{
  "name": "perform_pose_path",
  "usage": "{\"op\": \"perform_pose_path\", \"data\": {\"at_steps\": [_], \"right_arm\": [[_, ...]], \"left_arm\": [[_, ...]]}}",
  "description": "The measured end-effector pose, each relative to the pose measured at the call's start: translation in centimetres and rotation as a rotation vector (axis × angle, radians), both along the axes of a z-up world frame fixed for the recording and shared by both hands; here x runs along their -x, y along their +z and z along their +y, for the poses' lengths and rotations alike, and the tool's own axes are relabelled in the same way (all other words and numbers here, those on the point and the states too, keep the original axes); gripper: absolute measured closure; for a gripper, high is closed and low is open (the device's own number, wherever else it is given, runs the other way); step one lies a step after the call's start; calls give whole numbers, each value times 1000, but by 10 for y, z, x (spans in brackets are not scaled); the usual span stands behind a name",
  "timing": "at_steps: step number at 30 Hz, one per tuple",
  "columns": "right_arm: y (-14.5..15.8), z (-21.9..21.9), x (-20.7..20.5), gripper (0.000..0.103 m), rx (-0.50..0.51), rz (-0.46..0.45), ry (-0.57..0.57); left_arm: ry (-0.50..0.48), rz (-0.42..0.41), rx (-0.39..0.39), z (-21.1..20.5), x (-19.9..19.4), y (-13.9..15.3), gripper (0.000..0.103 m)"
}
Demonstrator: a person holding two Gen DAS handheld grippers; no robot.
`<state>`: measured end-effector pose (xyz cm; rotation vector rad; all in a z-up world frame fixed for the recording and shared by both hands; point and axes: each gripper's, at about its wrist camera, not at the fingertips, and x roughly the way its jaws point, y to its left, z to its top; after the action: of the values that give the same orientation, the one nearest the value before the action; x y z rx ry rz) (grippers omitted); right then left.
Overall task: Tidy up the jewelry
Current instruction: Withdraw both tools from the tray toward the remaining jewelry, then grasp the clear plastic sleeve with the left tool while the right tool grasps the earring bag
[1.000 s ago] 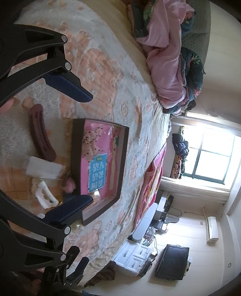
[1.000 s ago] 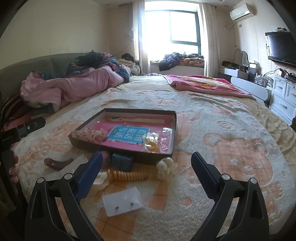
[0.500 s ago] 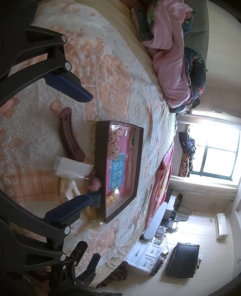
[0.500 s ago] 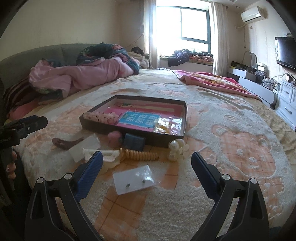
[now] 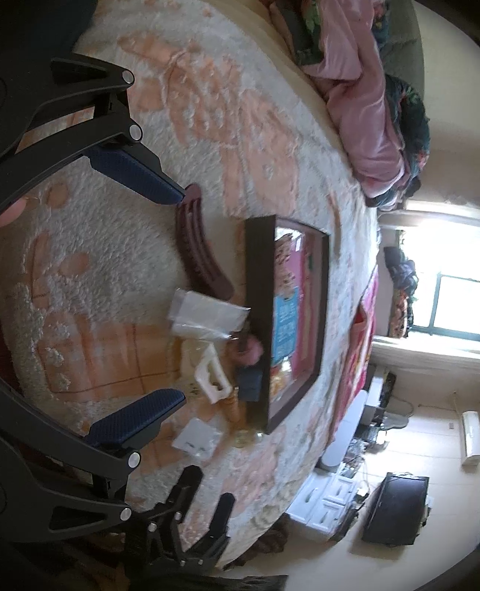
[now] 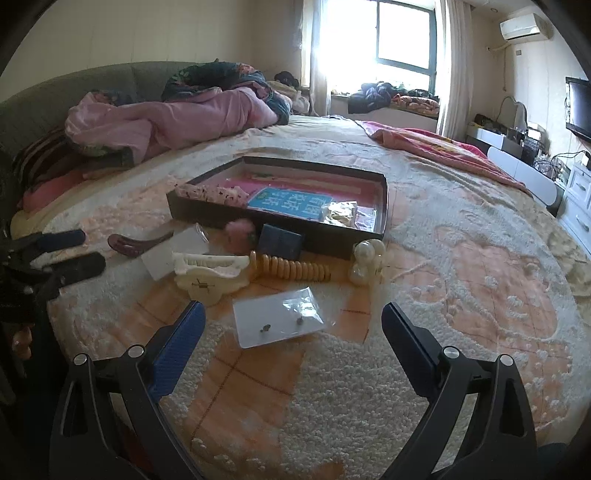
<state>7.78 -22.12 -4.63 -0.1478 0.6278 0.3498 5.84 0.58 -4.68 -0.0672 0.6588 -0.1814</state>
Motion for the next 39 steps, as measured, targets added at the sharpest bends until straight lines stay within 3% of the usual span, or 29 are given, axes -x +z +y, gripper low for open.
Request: {"op": "perform_pose_path", "data": {"at_steps": [3, 8, 21, 28, 32, 39], "right_arm": [[-5, -1, -3, 9, 10, 1, 2], [-16, -1, -15, 9, 9, 48, 7], [-33, 8, -37, 9, 23, 98, 33], [-39, 18, -40, 9, 53, 99, 59], [-43, 22, -45, 10, 53, 112, 65], [-43, 22, -47, 31, 49, 106, 66]], "left_arm": [[-30, 34, 11, -4, -6, -9, 14], [-44, 101, 71, -2, -23, -26, 30], [-51, 147, 234, 9, -48, -38, 42], [-49, 175, 300, 13, -60, -41, 55], [-47, 190, 319, 14, -65, -44, 69], [-64, 203, 332, 12, -66, -44, 86]]}}
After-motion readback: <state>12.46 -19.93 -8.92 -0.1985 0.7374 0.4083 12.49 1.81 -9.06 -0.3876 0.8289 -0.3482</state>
